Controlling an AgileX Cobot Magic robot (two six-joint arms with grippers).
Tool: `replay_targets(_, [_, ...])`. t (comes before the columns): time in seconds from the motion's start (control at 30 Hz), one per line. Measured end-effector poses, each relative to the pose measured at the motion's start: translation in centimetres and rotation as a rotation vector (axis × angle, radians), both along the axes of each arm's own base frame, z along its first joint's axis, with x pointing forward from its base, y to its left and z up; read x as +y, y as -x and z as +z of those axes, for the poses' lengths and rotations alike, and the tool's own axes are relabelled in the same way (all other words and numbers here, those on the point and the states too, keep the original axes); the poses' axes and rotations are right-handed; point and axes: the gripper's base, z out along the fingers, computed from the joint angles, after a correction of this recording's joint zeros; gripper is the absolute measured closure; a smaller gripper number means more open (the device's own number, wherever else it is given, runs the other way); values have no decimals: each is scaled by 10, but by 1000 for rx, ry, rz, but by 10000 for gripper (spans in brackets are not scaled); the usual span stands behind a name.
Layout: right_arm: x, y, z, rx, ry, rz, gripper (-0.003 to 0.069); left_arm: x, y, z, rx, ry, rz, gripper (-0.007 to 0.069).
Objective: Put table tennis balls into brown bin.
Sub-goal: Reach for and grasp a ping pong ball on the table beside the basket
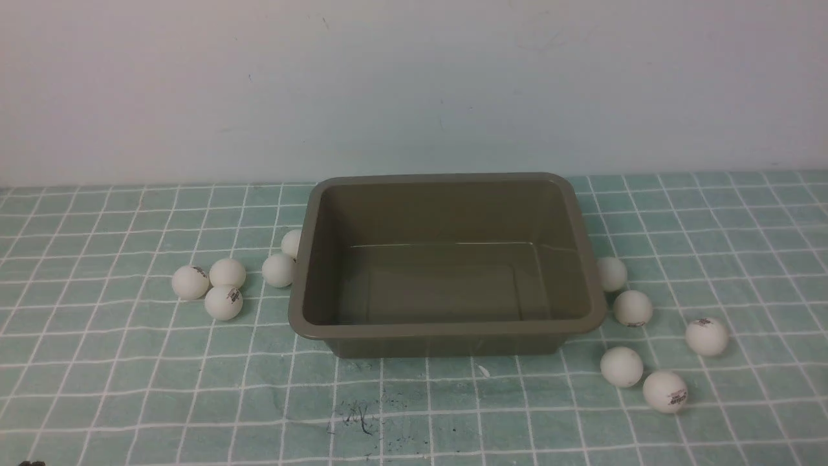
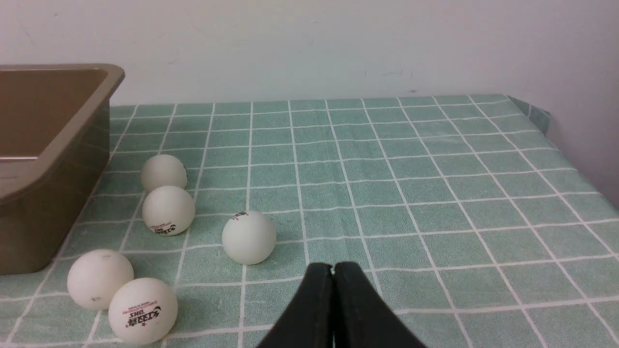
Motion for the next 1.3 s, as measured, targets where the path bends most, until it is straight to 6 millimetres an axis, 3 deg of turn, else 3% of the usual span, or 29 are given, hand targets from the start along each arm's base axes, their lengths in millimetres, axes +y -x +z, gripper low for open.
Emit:
replay_targets(0.87, [0, 0, 0, 0, 0, 0, 673, 0, -1, 1, -20, 0, 3, 629])
replay_targets(1.1, [0, 0, 0, 0, 7, 0, 673, -3, -4, 18, -195, 365, 40, 629])
replay_targets(1.3, [-5, 1, 0, 23, 199, -14, 673, 1, -4, 38, -415, 522, 65, 629])
